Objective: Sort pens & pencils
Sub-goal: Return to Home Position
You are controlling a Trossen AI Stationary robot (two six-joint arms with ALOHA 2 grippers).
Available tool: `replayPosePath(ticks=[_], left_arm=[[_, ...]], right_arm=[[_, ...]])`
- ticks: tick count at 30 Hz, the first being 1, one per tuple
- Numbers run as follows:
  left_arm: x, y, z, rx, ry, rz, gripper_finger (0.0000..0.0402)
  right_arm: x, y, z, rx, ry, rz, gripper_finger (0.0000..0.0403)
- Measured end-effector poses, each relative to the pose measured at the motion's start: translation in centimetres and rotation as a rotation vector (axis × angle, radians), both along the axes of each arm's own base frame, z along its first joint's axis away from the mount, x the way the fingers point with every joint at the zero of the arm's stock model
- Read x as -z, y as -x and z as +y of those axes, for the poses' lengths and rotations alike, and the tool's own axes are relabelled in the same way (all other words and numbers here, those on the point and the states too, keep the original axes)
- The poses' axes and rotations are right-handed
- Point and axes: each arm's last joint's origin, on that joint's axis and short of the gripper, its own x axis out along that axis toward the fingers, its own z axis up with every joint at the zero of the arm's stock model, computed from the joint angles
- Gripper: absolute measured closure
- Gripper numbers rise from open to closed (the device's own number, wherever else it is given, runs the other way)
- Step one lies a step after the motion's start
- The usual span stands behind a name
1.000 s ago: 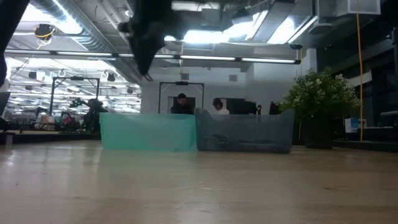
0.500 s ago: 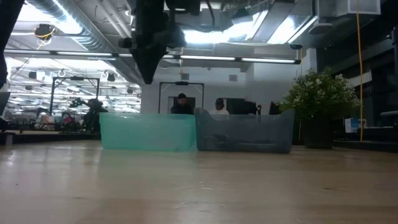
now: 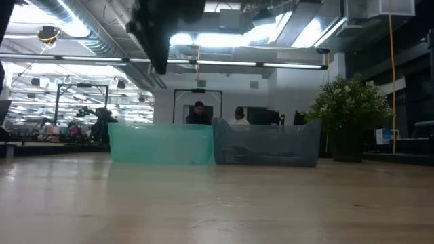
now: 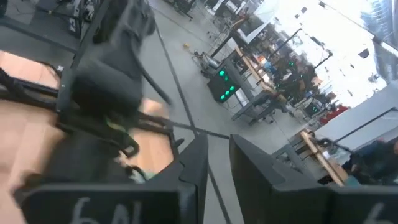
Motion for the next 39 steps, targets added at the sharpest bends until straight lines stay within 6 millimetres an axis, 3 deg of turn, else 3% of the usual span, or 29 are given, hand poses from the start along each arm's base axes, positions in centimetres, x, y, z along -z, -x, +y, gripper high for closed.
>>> replayPosePath(ticks=[6,10,18,22,25,29,34,39], left_arm=[[-0.1,1.6,-6.3,0.192,-0.070,-0.024,0.0401],[-0.6,3.3,-8.4,0.249,-0.143,-0.020,0.0401],[-5.5,7.8,-7.5,0.228,-0.313,-0.177,0.0401],[-8.1,9.6,-6.4,0.252,-0.331,-0.284,0.0401],[-9.0,10.1,-6.0,0.276,-0.316,-0.324,0.0401],[-8.0,9.7,-6.6,0.346,-0.294,-0.327,0.0401],[-4.7,9.5,-6.3,0.368,-0.349,-0.238,0.0401],[-1.9,11.5,-4.6,0.271,-0.364,-0.198,0.0401]], right_arm=[[1.0,0.3,-0.1,0.000,-0.065,0.046,0.0334],[2.0,0.9,-0.5,0.043,-0.058,0.118,0.0334],[4.0,3.1,-1.8,0.194,-0.084,0.243,0.0334],[3.1,4.0,-2.5,0.155,-0.173,0.217,0.0334],[2.8,4.7,-3.1,0.150,-0.268,0.219,0.0334],[3.2,5.0,-3.2,0.072,-0.398,0.292,0.0334],[4.9,4.6,-2.9,0.093,-0.377,0.355,0.0334],[6.8,5.9,-3.9,0.146,-0.344,0.412,0.0334]])
